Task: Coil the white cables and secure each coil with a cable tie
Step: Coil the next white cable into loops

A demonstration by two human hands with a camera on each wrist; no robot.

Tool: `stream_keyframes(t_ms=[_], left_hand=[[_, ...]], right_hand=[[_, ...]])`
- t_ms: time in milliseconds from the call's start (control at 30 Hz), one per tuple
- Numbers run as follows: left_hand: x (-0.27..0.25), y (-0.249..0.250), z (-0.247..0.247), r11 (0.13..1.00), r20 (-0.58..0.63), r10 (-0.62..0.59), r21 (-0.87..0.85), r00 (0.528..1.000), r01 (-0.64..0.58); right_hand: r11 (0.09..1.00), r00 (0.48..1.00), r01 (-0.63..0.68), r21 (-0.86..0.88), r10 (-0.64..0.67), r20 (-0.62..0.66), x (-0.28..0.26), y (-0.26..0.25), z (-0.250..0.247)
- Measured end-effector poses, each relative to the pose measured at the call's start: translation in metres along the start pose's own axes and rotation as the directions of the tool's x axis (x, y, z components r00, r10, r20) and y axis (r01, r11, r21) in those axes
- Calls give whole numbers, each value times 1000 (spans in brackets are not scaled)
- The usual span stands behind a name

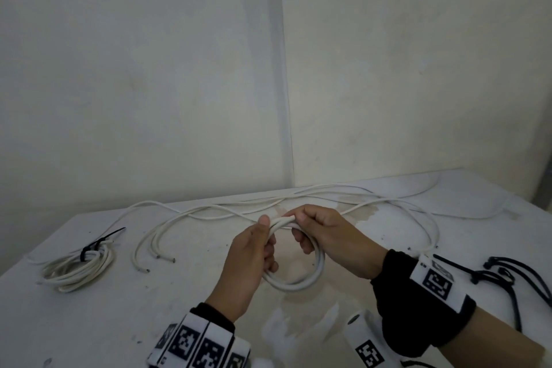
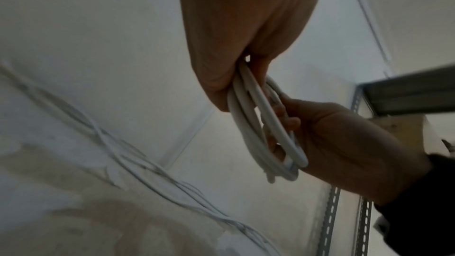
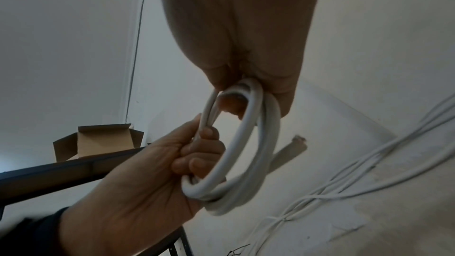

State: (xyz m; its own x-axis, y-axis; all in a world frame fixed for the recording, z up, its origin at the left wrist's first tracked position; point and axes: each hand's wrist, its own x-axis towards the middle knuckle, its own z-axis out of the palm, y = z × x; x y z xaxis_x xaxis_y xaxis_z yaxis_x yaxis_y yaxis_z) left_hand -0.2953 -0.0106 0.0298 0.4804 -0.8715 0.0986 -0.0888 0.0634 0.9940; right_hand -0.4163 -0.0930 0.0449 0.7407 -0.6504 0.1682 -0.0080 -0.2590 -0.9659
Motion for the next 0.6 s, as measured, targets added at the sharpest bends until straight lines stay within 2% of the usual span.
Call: stream_keyframes(t_ms=[233,400,600], left_hand=[[3,-6,16,994,23,44,94,999,-46],[4,-6,33,997,66,29,67,997,-33],[6,-12,59,966,165,125,206,978,-159]], right_hand=[[999,998,3,53,0,-66,-10,9,-11],[997,989,3,77,8,-148,-17,11,-25],[992,971,-11,124,41,-236,-29,20,-48]])
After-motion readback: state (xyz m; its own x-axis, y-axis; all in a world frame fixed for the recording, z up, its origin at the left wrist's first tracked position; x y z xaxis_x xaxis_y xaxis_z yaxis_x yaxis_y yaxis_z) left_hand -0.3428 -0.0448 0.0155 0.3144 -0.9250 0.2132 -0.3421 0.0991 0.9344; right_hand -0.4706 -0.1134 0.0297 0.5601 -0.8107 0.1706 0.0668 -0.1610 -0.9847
